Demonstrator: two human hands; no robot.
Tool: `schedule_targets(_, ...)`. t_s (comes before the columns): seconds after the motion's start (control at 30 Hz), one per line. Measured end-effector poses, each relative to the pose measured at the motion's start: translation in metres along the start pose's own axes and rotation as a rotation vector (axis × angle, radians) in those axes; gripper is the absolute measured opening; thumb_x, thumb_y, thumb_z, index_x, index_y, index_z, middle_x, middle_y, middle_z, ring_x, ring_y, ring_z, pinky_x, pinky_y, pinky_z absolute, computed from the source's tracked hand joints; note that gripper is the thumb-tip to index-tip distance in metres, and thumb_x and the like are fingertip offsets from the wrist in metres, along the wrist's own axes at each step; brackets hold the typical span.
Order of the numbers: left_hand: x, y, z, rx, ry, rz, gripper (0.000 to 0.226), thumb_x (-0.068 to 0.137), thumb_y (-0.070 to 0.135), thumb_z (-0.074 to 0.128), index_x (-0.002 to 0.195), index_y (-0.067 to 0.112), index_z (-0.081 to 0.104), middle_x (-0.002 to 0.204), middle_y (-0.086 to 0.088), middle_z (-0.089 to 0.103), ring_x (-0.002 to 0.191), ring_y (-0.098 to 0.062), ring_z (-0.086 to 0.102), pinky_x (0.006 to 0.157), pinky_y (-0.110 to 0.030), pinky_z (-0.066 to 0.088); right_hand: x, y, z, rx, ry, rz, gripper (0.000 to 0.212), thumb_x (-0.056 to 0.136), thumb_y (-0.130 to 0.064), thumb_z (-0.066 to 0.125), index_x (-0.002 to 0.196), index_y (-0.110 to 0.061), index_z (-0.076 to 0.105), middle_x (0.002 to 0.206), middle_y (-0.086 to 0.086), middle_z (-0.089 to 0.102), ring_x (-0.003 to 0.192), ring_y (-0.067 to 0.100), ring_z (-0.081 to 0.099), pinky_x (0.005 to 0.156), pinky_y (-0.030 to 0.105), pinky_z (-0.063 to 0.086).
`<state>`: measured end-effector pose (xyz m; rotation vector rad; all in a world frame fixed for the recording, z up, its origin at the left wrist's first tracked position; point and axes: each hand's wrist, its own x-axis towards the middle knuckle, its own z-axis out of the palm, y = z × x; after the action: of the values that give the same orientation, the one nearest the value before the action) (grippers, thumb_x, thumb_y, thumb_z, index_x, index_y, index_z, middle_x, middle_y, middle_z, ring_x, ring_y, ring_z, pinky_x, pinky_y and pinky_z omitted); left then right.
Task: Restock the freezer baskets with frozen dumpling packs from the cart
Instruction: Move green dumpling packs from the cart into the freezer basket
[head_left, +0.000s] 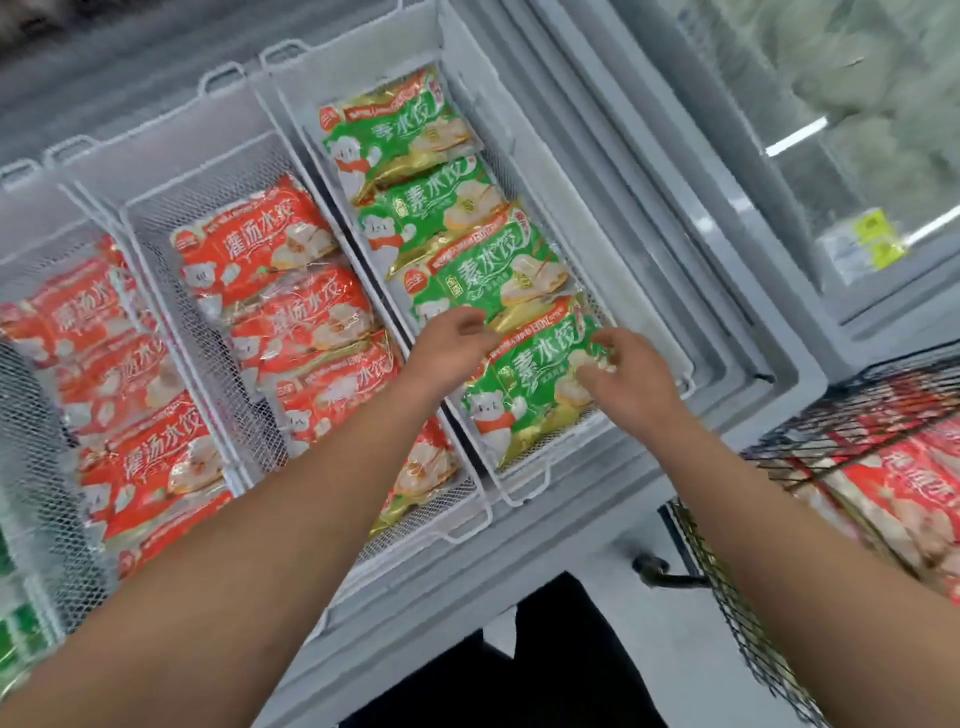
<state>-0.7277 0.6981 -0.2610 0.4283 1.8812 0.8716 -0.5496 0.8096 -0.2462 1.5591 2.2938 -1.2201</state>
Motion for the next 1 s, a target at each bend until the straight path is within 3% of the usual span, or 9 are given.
schedule_targets(0.13,-0.030,0.015,0.043,0.105,-0.074,0.060,0.043,0.093,0.022,0.067,0.133,0.011,0.060,0.122,0.000,0.062,0.111,-0.016,0.060,0.092,-0.026,0.043,-0.044,0.036,-0.026,0.100,0.081,0.071,0.042,0.089,-0.019,0.065,0.129,-0.014,0.059,0.126,0.004,0.058,0.112,0.020,0.057,0.090,0.027,0.042)
schedule_targets(0.27,-0.061,0.033,0.107,0.252,-0.105,0.183,0.035,0.088,0.017,0.069,0.122,0.011,0.068,0.108,0.002,0.068,0.104,-0.015,0.065,0.077,-0.010,0.044,-0.101,0.092,-0.053,0.208,0.224,0.152,0.037,0.087,-0.016,0.065,0.124,-0.016,0.062,0.116,0.003,0.059,0.099,0.015,0.057,0.086,0.024,0.040)
schedule_targets(0.4,-0.096,0.050,0.175,0.362,-0.195,0.297,0.044,0.077,0.028,0.072,0.118,0.011,0.071,0.108,0.000,0.071,0.101,-0.011,0.066,0.094,-0.022,0.048,-0.158,0.170,-0.067,0.330,0.326,0.262,0.029,0.083,-0.023,0.067,0.112,-0.021,0.064,0.114,0.002,0.063,0.099,0.017,0.061,0.085,0.028,0.044)
schedule_targets(0.5,-0.129,0.055,0.235,0.417,-0.268,0.322,0.033,0.086,0.015,0.072,0.118,0.009,0.070,0.106,0.000,0.069,0.097,-0.009,0.062,0.087,-0.017,0.044,-0.203,0.236,-0.077,0.394,0.321,0.371,0.041,0.074,-0.037,0.061,0.111,-0.020,0.064,0.114,0.005,0.063,0.102,0.022,0.061,0.083,0.030,0.043)
schedule_targets(0.63,-0.165,0.049,0.314,0.446,-0.328,0.327,0.049,0.072,0.035,0.072,0.115,0.014,0.070,0.111,-0.002,0.072,0.103,-0.013,0.065,0.098,-0.028,0.048,-0.244,0.312,-0.087,0.425,0.307,0.444,0.040,0.082,-0.026,0.065,0.120,-0.016,0.063,0.123,0.005,0.061,0.105,0.023,0.060,0.083,0.031,0.044)
schedule_targets(0.73,-0.179,0.041,0.362,0.502,-0.352,0.326,0.035,0.083,0.023,0.075,0.116,0.014,0.070,0.111,-0.003,0.072,0.107,-0.016,0.066,0.103,-0.037,0.049,-0.263,0.356,-0.092,0.403,0.330,0.473,0.038,0.087,-0.023,0.065,0.124,-0.016,0.061,0.130,0.005,0.059,0.112,0.025,0.058,0.085,0.030,0.042)
schedule_targets(1.0,-0.186,0.030,0.454,0.683,-0.490,0.295,0.040,0.090,0.023,0.069,0.128,0.012,0.065,0.124,-0.001,0.067,0.114,-0.015,0.062,0.102,-0.033,0.047,-0.289,0.429,-0.101,0.486,0.384,0.567,0.043,0.085,-0.024,0.066,0.127,-0.015,0.062,0.132,0.005,0.059,0.117,0.024,0.056,0.086,0.024,0.037)
